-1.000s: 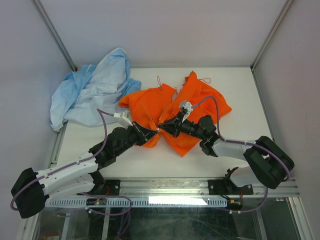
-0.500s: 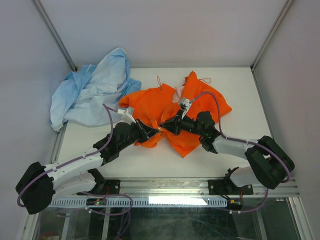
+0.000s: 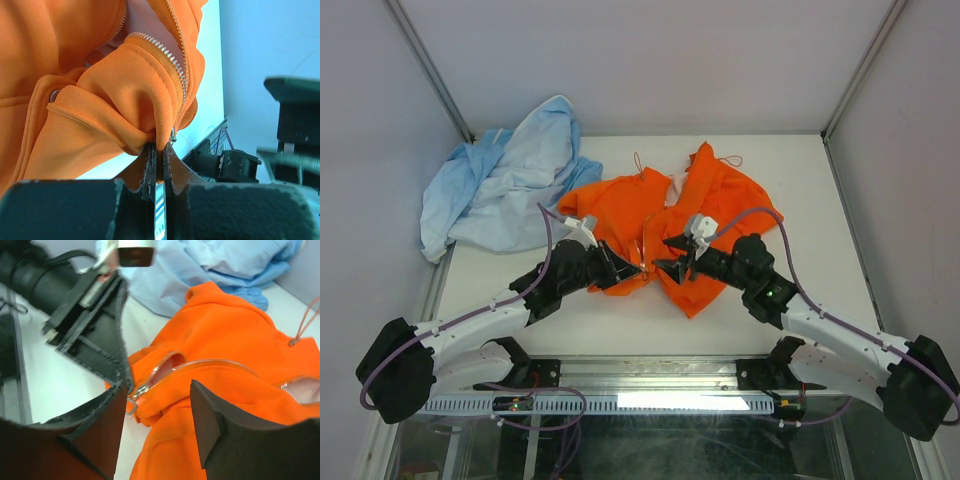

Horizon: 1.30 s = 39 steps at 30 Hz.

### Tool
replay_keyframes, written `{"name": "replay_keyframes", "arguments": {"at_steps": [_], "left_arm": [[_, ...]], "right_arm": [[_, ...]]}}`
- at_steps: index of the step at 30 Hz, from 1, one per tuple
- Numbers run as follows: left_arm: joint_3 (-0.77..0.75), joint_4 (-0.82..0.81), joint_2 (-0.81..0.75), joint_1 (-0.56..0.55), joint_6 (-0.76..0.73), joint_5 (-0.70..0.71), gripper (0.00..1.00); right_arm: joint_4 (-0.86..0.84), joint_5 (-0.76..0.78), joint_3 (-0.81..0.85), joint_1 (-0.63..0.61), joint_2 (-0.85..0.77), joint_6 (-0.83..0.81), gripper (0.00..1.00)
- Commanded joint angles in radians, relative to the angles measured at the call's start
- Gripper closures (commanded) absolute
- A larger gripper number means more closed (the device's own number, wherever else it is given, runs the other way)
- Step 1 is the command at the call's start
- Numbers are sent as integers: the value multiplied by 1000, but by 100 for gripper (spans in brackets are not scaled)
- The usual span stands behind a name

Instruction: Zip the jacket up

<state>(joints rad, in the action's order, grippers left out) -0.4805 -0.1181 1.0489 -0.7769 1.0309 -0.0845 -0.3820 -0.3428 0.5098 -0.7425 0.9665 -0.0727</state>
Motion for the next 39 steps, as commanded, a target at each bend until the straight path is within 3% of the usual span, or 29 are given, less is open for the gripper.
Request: {"name": "replay_keyframes", "arguments": {"at_steps": [1, 6, 13, 14, 22, 27, 32, 39], "left_arm": [[-38, -19, 2, 12, 0, -47, 100], [-35, -29, 3, 12, 9, -59, 100], [-38, -43, 11, 13, 24, -77, 100], [-38, -46, 11, 12, 25, -78, 100], [-37, -48, 10, 13, 31, -84, 100], [-35, -48, 12, 13, 29, -78, 100], [-35, -44, 20, 13, 20, -69, 100], [-40, -15, 19, 12, 0, -51, 100]], "right_arm": [[66, 145, -52, -120, -84, -267, 44], [-98, 321, -169, -264, -75, -432, 44], [-410, 321, -242, -399, 99, -432, 44], [-463, 507, -250, -411, 129, -575, 50], [-756, 675, -265, -461, 321, -688, 57], [-747, 685, -257, -468, 306, -636, 64], [-623, 662, -242, -468, 224, -576, 78], [-394, 645, -197, -469, 125, -532, 82]]}}
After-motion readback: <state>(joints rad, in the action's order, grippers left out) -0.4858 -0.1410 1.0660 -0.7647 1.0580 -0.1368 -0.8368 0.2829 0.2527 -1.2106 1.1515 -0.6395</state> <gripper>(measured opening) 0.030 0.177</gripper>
